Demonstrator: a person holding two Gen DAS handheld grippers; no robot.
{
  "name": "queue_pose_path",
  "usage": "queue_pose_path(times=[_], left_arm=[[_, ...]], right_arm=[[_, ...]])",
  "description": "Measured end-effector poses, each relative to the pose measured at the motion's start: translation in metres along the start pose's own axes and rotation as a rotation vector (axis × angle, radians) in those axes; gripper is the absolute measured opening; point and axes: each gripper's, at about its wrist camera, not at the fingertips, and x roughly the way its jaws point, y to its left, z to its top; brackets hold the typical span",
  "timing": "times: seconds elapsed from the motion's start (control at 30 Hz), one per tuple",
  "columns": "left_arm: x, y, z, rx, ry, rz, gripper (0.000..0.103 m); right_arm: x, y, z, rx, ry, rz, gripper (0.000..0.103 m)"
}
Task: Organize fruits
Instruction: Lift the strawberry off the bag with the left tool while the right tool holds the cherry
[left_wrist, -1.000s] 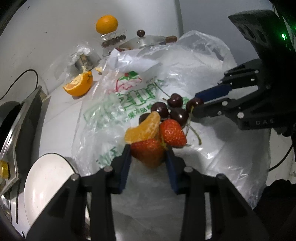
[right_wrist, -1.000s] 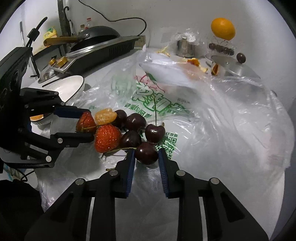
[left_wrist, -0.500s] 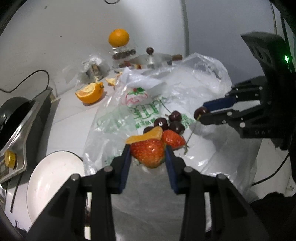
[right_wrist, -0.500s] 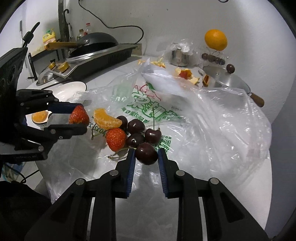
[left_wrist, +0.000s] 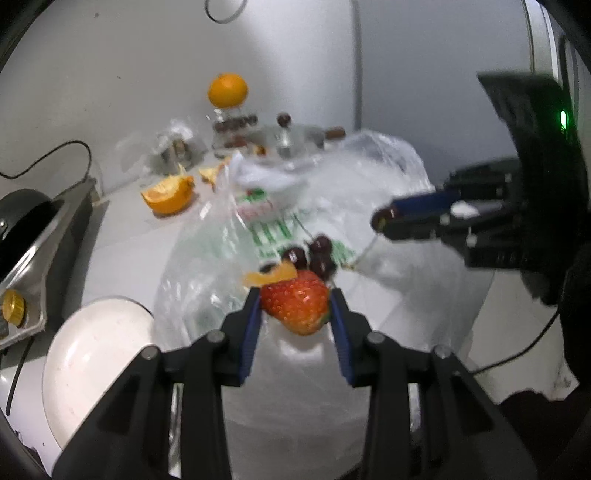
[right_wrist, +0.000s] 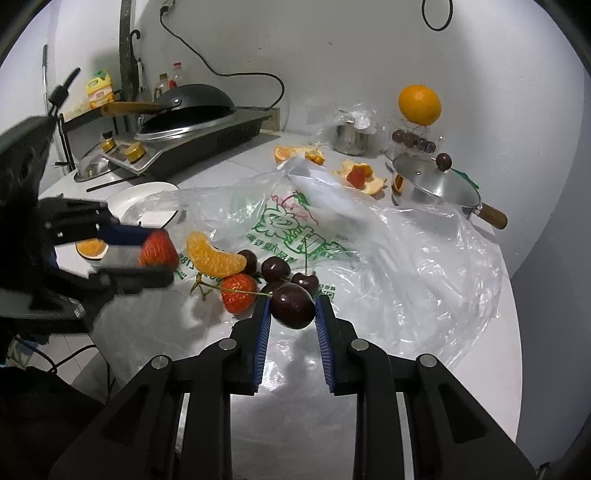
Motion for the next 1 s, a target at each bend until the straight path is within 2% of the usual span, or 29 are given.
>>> queue_pose_path(times=[0.1,0.23,0.33,0.37,0.4,0.47,0.57,0.7,0.9,1.0], left_arm=[[0.009,-0.005,-0.008,0.018,0.040,-0.019,0.037],[0.021,-0.002,-0.014,0.020,0.090,0.008,0.039],[0.021,-0.001,-0.015,0.022,0.094,0.038,0.044],[0.017,-0.002,-0.014,0.026,0.079,0.043,0.051],[0.013,-0.002,-0.013,0.026,0.064,0.044,0.053],[0.004,-0.006,-0.009,0.027,0.038,0.037,0.054],[0.003,-0.015,-0.008,0.055,0.040,0.023,0.054],[0.020,-0.019,-0.007,0.064,0.080,0.036,0.054],[0.047,-0.011,-0.012,0.004,0.163,0.051,0.053],[0.051,-0.010,-0.015,-0.003,0.175,0.039,0.050]], right_arm=[[0.004,0.002,-0.004,0.003,0.013,0.007,0.026],[0.007,0.005,-0.009,0.007,0.023,0.018,0.026],[0.009,0.005,-0.011,0.011,0.027,0.020,0.026],[0.009,0.004,-0.012,0.012,0.026,0.020,0.026],[0.008,0.004,-0.013,0.015,0.025,0.020,0.026],[0.008,0.001,-0.015,0.020,0.025,0.019,0.026],[0.007,-0.001,-0.017,0.026,0.019,0.020,0.026],[0.004,-0.005,-0.018,0.033,0.012,0.020,0.026],[0.002,-0.016,-0.024,0.054,0.010,0.010,0.026],[0.003,-0.020,-0.025,0.059,0.012,0.010,0.026]])
